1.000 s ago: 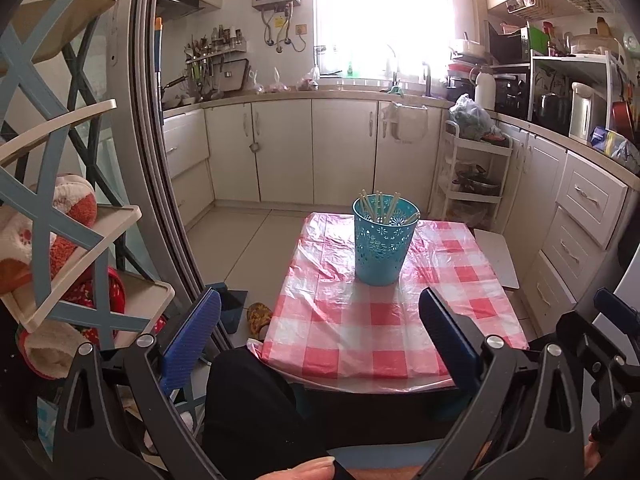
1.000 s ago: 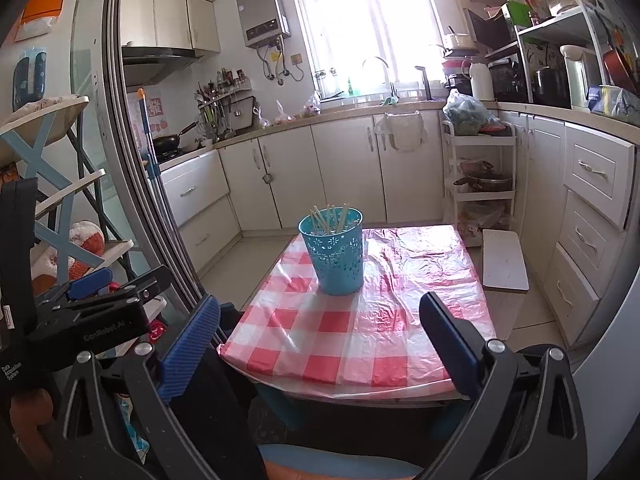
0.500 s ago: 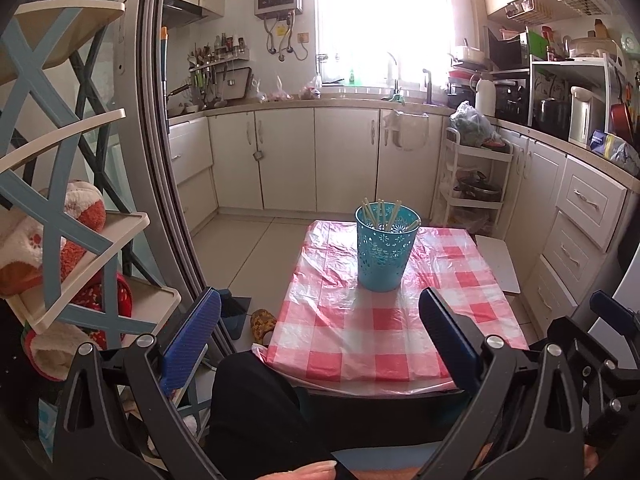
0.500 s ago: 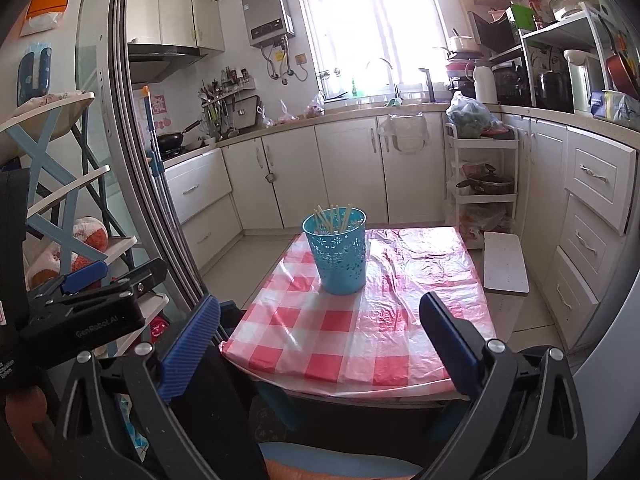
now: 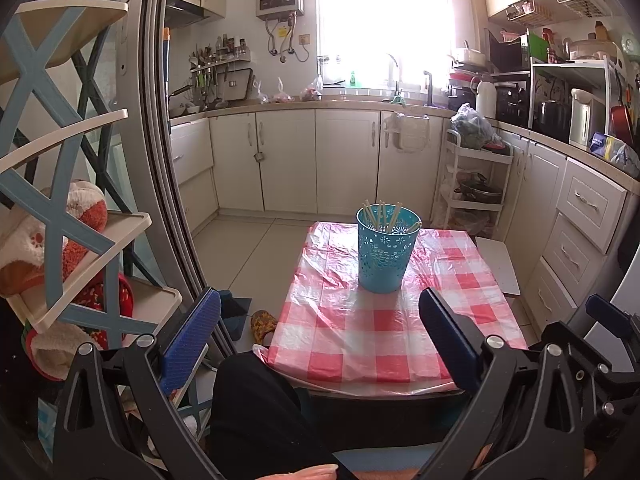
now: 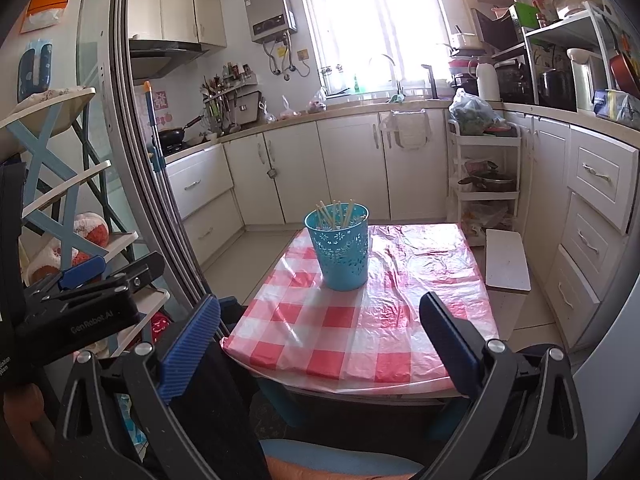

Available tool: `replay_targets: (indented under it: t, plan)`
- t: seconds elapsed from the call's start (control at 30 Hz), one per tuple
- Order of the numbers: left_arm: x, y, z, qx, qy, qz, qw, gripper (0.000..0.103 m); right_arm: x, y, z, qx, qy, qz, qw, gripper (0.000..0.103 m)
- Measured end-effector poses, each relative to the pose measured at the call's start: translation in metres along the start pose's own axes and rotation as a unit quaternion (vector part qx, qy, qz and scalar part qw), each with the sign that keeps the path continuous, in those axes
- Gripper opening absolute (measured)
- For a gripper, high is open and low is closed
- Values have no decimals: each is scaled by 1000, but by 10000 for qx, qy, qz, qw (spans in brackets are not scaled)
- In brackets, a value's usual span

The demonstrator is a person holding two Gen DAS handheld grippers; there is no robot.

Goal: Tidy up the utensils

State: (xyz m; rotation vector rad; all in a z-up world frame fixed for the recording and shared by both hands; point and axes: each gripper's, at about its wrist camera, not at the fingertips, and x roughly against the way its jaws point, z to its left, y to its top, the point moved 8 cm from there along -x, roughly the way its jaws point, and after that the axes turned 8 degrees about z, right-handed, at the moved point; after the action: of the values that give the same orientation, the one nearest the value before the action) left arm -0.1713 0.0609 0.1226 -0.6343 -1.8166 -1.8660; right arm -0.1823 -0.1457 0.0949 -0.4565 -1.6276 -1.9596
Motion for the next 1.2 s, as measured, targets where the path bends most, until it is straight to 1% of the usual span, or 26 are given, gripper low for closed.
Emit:
replay_targets:
  t: [0.47,0.7,0.8,0.87,0.93,1.0,1.13,1.2]
  plan:
    - [2,0,2,21,39,-43,10000,95,0,0,1,2,0,-1,10000,96]
    - [0,1,1,-52,57,-36,10000,95,-1,-1,1,-2,4,14,10000,96]
    - [-2,0,0,-61,-38,-21,10000,95,-1,0,1,-3,2,13,10000,96]
    - [-6,-1,-3,-46,-302,63,9995,95,-1,-1,1,-5,2,22,10000,96]
    - [-10,-2,-2,6,-503,65,9987,95,-2,-3,0,-2,-5,29,10000,96]
    - [-17,-4,-3,24,-580,134,9982,95,-4,-4,-2,0,-29,30,10000,96]
    - [-25,-3,-10,-227,-362,48,9991,95,-13,-5,-10,37,-156,69,9998,96]
    - [-34,-2,-16,-384,-292,93,9988,95,-22,-5,-16,57,-233,134,9996,96]
